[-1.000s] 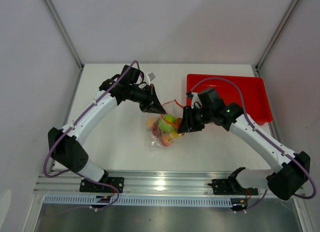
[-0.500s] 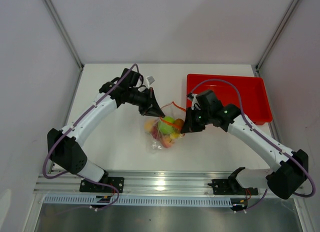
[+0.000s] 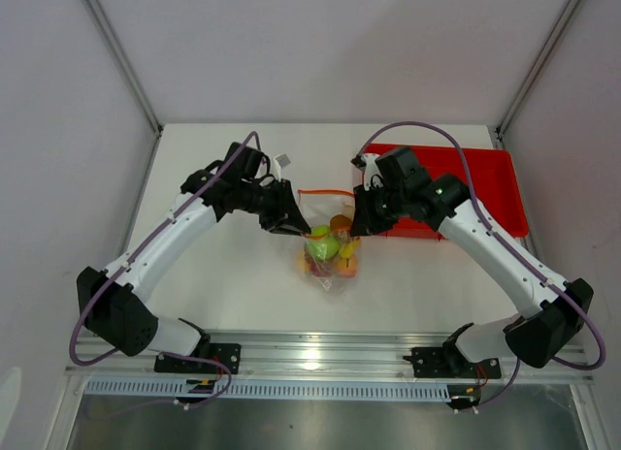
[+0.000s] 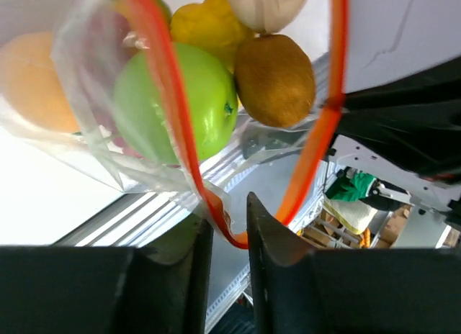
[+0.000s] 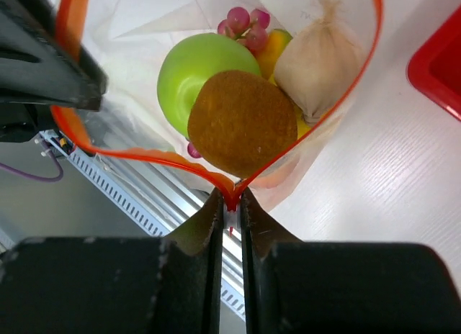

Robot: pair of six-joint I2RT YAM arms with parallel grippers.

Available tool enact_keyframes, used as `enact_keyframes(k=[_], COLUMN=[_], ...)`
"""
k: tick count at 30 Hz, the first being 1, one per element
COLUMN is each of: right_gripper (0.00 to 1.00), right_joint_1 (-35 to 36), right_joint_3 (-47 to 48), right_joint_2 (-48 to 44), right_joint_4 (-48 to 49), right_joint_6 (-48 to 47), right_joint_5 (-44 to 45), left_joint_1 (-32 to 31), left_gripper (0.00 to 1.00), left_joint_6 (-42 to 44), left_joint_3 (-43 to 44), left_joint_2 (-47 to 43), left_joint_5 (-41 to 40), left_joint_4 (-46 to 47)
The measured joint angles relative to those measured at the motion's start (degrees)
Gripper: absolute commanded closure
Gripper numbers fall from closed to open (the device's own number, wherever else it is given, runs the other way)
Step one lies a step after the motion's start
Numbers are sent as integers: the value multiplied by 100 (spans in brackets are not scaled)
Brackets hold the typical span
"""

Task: Place the food in the zip-top bag and seal the zipper
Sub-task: Adjust the zipper food storage bag at the center of the board.

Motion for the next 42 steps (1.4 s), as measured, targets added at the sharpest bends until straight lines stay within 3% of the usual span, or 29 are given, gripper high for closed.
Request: enact_keyframes(k=[1, 5, 12, 17, 32, 35, 36, 42], right_gripper=[100, 100, 100, 100, 100, 100, 100, 100], right_joint_1=[17, 236, 970, 1102, 1134, 1139, 1139, 1141], right_joint_3=[111, 389, 428, 428, 431, 431, 431, 431], right_joint_2=[39, 116, 122, 122, 122, 131, 140, 208], right_joint_4=[-55, -273, -457, -514, -520, -520, -520, -544], right_joint_6=[-105, -439, -820, -929, -1062, -1069, -1073, -1126], right_joint_5=[-2, 7, 125, 251, 348, 348, 350, 498], left_joint_1=[0, 7, 166, 278, 380, 380, 380, 380], left_gripper=[64, 49, 47, 49, 69, 84, 99, 99], left_joint_6=[11, 92, 223, 374, 527, 522, 544, 612], left_joint_3=[-59, -120, 92, 664, 1064, 1231, 1300, 1644], left_joint_2=[-42, -129, -131, 85, 925, 1091, 1161, 1434], left_joint_5=[-74, -472, -1268, -1644, -1565, -1499, -1478, -1471], left_joint_4=[-13, -129, -592, -841, -960, -962, -960, -1045])
